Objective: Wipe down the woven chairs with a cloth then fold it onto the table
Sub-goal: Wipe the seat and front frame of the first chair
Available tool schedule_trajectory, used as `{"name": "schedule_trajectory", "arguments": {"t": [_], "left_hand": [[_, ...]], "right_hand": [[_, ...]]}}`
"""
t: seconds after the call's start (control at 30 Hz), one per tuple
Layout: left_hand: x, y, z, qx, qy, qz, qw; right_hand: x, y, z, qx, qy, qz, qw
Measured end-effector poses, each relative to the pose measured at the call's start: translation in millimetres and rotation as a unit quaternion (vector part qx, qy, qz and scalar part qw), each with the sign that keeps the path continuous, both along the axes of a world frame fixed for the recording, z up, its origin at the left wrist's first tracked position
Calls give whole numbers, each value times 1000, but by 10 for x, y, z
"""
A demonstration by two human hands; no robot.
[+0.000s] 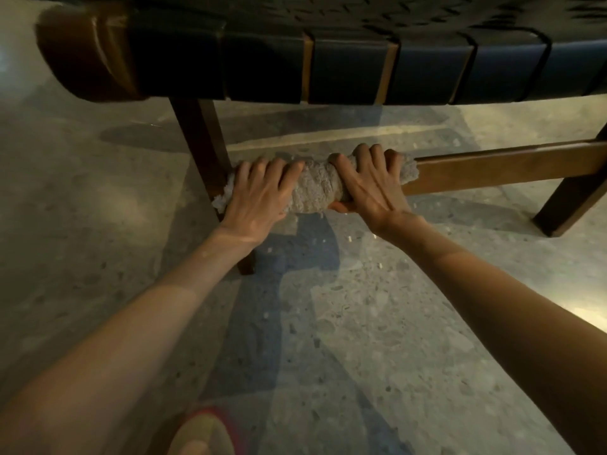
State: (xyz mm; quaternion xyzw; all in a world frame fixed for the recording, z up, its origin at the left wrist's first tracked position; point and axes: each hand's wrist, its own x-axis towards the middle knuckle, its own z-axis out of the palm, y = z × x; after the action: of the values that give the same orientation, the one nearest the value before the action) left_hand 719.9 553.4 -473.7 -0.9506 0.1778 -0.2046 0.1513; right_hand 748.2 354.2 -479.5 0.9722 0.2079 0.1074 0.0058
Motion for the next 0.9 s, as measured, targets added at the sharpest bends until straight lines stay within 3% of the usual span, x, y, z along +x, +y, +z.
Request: {"name": "schedule_trajectory", "arguments": {"t": [0.17,0.47,0.73,0.9], "left_hand": [[44,113,-2,0,2,-5,1000],[126,-212,-217,5,-155,-51,987],[264,-1205,-235,36,-144,-74,986],[398,-1952,-181,61,-127,-108,984]], "right_hand": [[24,93,-22,7,-12,-6,1000],[-76,-237,-42,29,-49,-15,998],[27,-1109,-74,-11,-38,-79,996],[137,-1881,-73,30,-14,-111,993]]}}
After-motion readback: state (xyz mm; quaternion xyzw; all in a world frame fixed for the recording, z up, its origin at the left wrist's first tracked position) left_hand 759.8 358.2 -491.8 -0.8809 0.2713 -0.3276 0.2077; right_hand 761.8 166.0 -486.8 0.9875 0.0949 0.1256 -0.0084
